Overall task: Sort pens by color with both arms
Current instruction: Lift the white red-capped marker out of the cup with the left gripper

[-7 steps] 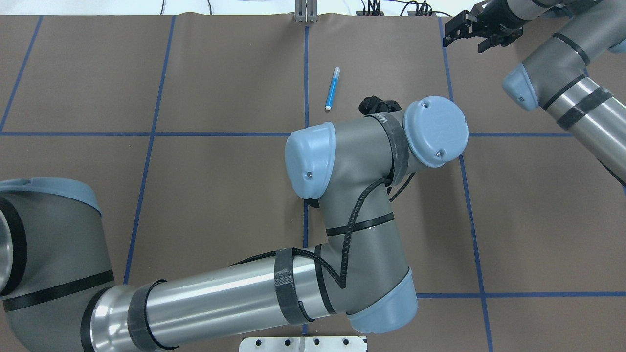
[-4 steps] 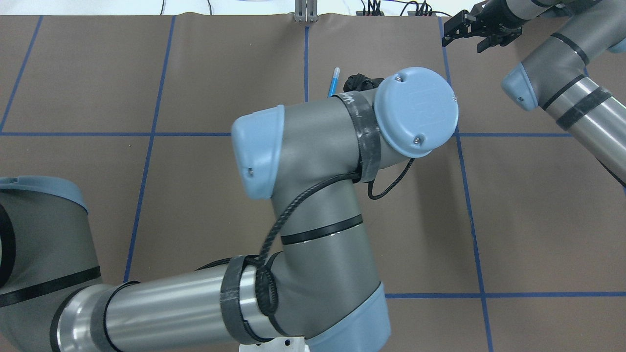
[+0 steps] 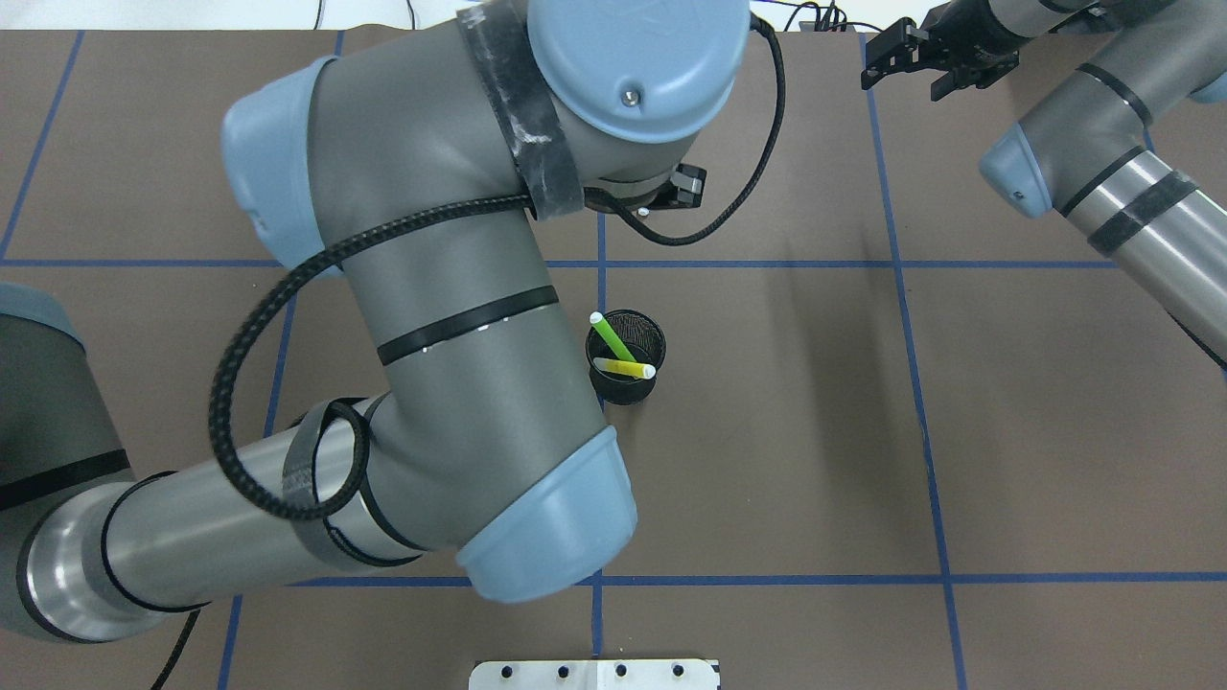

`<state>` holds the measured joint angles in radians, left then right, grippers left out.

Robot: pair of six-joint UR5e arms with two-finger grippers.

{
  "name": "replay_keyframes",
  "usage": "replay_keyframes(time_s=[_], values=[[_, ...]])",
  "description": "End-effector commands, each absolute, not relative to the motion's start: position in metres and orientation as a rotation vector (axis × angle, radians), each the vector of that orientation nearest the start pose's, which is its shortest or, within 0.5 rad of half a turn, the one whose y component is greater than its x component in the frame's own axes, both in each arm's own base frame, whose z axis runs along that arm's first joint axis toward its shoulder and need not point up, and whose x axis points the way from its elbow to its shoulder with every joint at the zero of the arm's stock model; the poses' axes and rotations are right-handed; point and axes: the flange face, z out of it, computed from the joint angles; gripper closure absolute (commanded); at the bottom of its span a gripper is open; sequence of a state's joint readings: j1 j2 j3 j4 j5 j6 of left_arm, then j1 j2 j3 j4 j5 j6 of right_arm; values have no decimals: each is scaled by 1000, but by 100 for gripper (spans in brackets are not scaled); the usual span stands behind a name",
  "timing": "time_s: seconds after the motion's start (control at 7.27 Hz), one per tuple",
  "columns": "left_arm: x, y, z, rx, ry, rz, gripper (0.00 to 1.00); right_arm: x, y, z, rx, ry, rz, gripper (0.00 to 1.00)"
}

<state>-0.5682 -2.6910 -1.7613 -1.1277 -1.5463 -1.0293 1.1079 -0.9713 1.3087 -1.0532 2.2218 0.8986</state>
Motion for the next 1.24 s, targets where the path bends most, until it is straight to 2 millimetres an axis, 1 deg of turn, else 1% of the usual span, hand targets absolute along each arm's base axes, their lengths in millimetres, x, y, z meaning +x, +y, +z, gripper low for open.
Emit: replay_keyframes(time_s=[0.0,0.14,0.55,0.69,0.82,0.96,1.1], values=[[484,-504,-23,586,762,-243,100,-269,-688,359,256,-991,111,0],[508,-533,-4,648,724,-360,100,-271,-687,359,257,-991,108,0],[569,-598,56,797,669,-566,100,-284,-683,359,261,-984,97,0],[587,-613,77,844,681,-592,100,-288,-682,358,268,-977,97,0],[599,-622,99,853,680,-594,100,-290,-682,357,269,-977,94,0],[608,-628,116,861,671,-569,100,-294,-681,356,267,-979,88,0],[611,-631,126,894,645,-490,100,-295,-681,355,268,-980,87,0]])
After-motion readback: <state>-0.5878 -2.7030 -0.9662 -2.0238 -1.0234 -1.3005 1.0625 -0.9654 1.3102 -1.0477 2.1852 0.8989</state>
